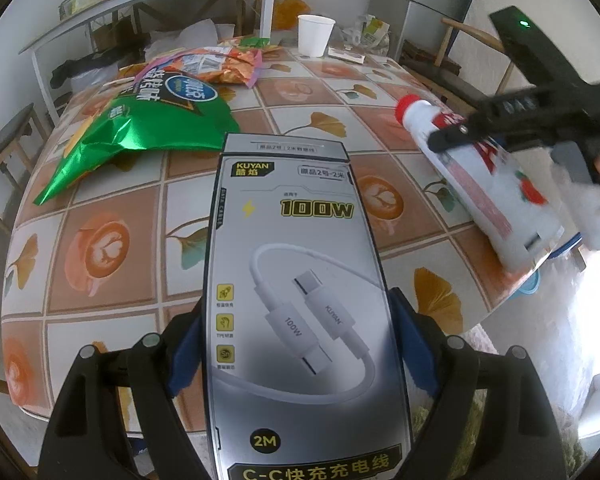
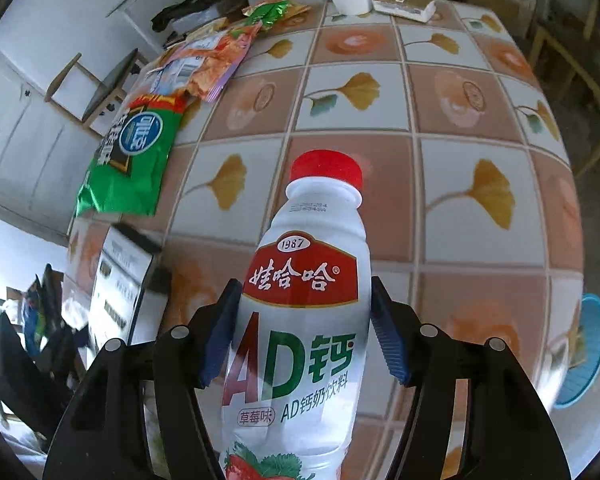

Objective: Collect trash
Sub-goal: 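Grasp the white AD milk bottle with the right gripper while the left gripper holds the charger box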

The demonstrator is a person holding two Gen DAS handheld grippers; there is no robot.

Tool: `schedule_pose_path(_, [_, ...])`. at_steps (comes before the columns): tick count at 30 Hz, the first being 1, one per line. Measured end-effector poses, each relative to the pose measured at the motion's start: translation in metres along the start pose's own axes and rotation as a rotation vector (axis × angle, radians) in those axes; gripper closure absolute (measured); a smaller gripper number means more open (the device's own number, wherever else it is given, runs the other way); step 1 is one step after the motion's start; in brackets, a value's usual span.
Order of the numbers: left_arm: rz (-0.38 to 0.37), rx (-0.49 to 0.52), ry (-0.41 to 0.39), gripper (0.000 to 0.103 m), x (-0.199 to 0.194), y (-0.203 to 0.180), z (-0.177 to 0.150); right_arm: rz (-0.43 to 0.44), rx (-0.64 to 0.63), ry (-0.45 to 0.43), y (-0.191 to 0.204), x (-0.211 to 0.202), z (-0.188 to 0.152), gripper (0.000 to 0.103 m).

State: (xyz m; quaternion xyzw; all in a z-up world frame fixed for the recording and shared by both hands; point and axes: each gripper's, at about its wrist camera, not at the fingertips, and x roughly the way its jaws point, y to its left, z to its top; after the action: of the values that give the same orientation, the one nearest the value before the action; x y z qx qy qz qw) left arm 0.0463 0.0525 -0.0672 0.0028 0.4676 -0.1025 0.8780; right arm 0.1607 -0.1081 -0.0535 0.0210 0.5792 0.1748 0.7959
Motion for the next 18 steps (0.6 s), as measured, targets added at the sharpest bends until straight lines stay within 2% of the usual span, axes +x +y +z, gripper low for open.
schedule_pose_path(5, [0.016,0.006,0.005,0.022,0.004,-0.004,0.004,-0.008,-0.003,-0.037,-0.004,-0.013,-0.014,0.036])
schedule_pose_path(18, [0.058,-0.019,0.017,0.022,0.013,-0.005,0.016,0.057,0.118,0.013,-0.011,-0.005,-0.021,0.034])
